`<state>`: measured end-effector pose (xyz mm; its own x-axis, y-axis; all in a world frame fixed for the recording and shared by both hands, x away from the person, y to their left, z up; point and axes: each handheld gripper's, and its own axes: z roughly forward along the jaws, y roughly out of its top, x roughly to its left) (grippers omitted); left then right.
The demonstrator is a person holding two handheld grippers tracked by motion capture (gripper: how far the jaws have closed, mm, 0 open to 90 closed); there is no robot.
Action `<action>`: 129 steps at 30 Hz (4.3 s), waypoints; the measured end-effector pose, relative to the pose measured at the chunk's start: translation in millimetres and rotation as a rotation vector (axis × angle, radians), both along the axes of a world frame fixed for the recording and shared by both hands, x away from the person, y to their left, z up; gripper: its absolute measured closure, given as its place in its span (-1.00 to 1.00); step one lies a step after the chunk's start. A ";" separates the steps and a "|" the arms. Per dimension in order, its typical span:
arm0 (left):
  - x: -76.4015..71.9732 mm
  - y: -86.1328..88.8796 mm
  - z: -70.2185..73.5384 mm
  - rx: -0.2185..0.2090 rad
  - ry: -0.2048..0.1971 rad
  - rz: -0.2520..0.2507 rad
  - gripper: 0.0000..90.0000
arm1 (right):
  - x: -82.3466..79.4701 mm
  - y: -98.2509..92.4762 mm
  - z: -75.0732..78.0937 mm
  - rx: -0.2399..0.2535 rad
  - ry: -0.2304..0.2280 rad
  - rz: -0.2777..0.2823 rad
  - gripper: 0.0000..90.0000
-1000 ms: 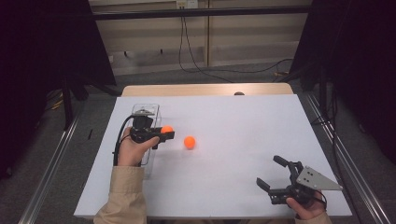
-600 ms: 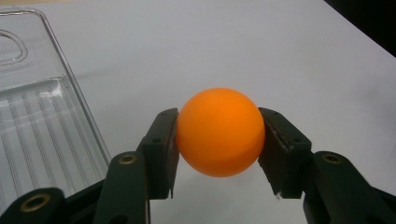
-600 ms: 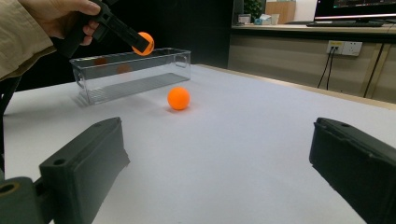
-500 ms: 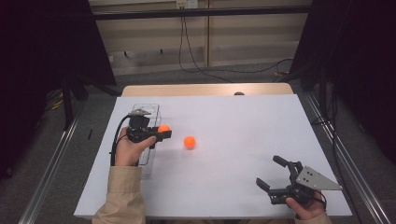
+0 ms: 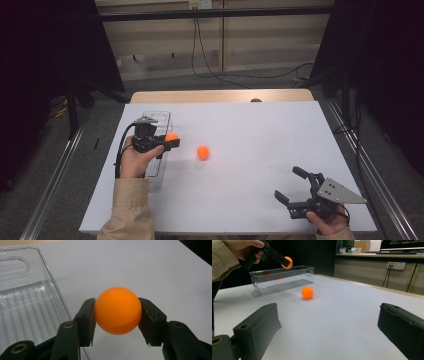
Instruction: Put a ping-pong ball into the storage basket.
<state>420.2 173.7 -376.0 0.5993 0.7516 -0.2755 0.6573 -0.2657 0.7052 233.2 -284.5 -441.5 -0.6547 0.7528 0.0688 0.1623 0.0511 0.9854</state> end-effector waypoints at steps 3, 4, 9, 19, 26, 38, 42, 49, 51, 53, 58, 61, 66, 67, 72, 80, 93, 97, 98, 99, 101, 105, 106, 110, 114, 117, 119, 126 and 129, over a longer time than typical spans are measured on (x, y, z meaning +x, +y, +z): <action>-0.2 1.4 0.3 0.002 -0.006 0.008 0.13 | 0.0 0.1 0.0 0.000 -0.001 0.001 -0.94; -0.3 1.8 0.4 0.001 -0.005 0.010 0.13 | 0.0 0.1 0.0 0.000 0.000 0.000 -0.94; -0.3 4.4 1.0 0.004 -0.011 0.013 0.13 | 0.0 0.0 0.1 -0.001 -0.001 0.001 -0.94; -0.7 10.3 2.4 0.004 -0.015 0.029 0.13 | 0.0 0.0 0.1 0.000 -0.001 0.001 -0.94; -0.9 14.6 2.9 0.003 -0.021 0.046 0.13 | 0.0 0.0 0.1 0.000 -0.001 0.001 -0.94; -0.6 21.8 2.5 0.010 -0.027 0.068 0.13 | -0.1 0.0 0.2 0.000 -0.002 0.003 -0.94; -0.8 23.2 2.8 0.017 -0.029 0.069 0.13 | -0.1 0.1 0.2 0.000 -0.002 0.003 -0.94; -0.8 25.6 2.4 0.019 -0.029 0.082 0.13 | 0.0 0.0 0.2 0.000 -0.003 0.004 -0.94; -0.6 26.6 2.2 0.019 -0.029 0.083 0.13 | -0.1 0.1 0.3 0.001 -0.004 0.004 -0.94; -0.8 27.1 2.1 0.018 -0.029 0.088 0.13 | -0.1 0.0 0.3 0.000 -0.004 0.004 -0.94; -1.0 29.6 2.6 0.019 -0.033 0.092 0.13 | -0.1 0.1 0.3 0.000 -0.004 0.004 -0.94; -1.1 31.0 2.4 0.016 -0.034 0.099 0.13 | 0.0 0.2 0.2 -0.001 -0.004 0.004 -0.94; -0.6 33.5 1.9 0.023 -0.039 0.100 0.13 | 0.0 0.2 0.2 0.000 -0.003 0.004 -0.94; -0.7 33.7 1.7 0.023 -0.037 0.103 0.13 | 0.0 0.2 0.2 0.000 -0.003 0.004 -0.94; -0.5 36.2 0.9 0.026 -0.038 0.112 0.13 | 0.0 0.2 0.2 0.000 -0.003 0.004 -0.94; 0.3 39.1 -1.1 0.034 -0.037 0.129 0.13 | -0.1 0.3 0.3 -0.002 -0.005 0.005 -0.94; 1.2 44.4 -4.3 0.058 -0.041 0.156 0.13 | -0.1 0.6 0.2 -0.002 -0.003 0.005 -0.94; 1.9 45.0 -5.2 0.070 -0.038 0.155 0.13 | -0.1 0.6 0.2 -0.003 -0.004 0.004 -0.94; 1.9 45.2 -5.3 0.071 -0.038 0.156 0.13 | -0.2 0.5 0.3 -0.002 -0.003 0.004 -0.94; 1.9 45.5 -5.5 0.072 -0.037 0.159 0.13 | -0.2 0.4 0.3 -0.001 -0.003 0.004 -0.94; 2.0 46.3 -5.7 0.076 -0.038 0.165 0.13 | -0.1 0.3 0.2 -0.002 -0.004 0.004 -0.94; 2.3 47.0 -6.2 0.081 -0.040 0.170 0.13 | -0.1 0.7 0.1 -0.002 -0.004 0.006 -0.94; 2.4 47.0 -6.4 0.083 -0.038 0.169 0.13 | -0.1 0.8 0.2 -0.003 -0.004 0.006 -0.94; 2.8 46.9 -7.4 0.091 -0.037 0.174 0.12 | -0.1 0.6 0.2 -0.002 -0.004 0.004 -0.94; 2.8 48.7 -7.4 0.093 -0.047 0.191 0.03 | 0.0 0.8 0.0 -0.002 -0.004 0.006 -0.94; 2.1 49.2 -6.1 0.085 -0.050 0.192 -0.02 | 0.0 0.8 0.1 -0.002 -0.004 0.007 -0.94; 1.5 48.6 -4.9 0.084 -0.049 0.190 -0.02 | 0.0 0.6 0.2 -0.002 -0.004 0.006 -0.94; 0.5 44.3 -2.3 0.089 -0.055 0.186 -0.12 | -0.2 0.5 0.3 -0.001 -0.004 0.006 -0.94; -0.2 42.1 -1.0 0.087 -0.057 0.180 -0.15 | -0.2 0.5 0.3 -0.001 -0.004 0.006 -0.94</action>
<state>420.0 215.8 -377.0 0.4661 0.8674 -0.1740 0.6595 -0.2095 0.7220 233.0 -284.1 -441.2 -0.6591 0.7492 0.0655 0.1581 0.0529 0.9860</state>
